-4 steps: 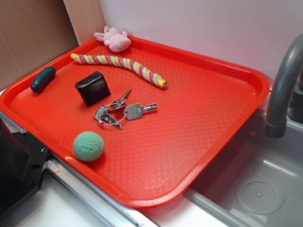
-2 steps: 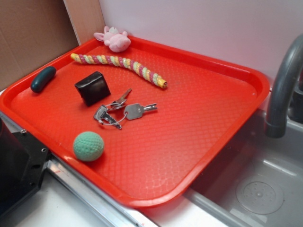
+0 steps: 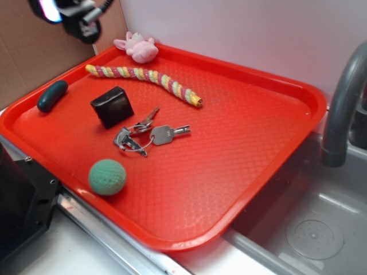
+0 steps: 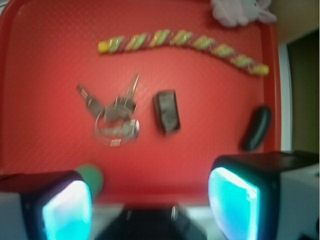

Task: Grab the black box.

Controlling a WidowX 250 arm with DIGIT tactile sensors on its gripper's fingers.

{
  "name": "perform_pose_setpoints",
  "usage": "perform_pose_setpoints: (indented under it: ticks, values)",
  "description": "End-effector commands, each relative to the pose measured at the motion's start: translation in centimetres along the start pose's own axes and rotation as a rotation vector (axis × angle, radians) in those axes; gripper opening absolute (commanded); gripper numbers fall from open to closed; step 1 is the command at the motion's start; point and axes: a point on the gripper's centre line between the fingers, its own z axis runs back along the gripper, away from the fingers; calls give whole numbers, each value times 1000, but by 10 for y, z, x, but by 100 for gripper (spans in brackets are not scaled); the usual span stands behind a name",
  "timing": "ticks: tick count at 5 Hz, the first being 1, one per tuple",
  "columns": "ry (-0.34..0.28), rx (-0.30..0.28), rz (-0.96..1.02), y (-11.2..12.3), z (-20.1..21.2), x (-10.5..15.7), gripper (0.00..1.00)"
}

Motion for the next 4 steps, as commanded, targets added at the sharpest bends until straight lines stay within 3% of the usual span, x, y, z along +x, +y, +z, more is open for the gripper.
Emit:
perform_pose_setpoints:
  ticks: [1,2,3,4]
  values:
    - [30,19,-107,10,-66,2,100]
    - [11,8,-157,20,-96,2,100]
    - [13,39,-183,20,-118,7,100]
    - [10,39,-194,19,-131,14,0]
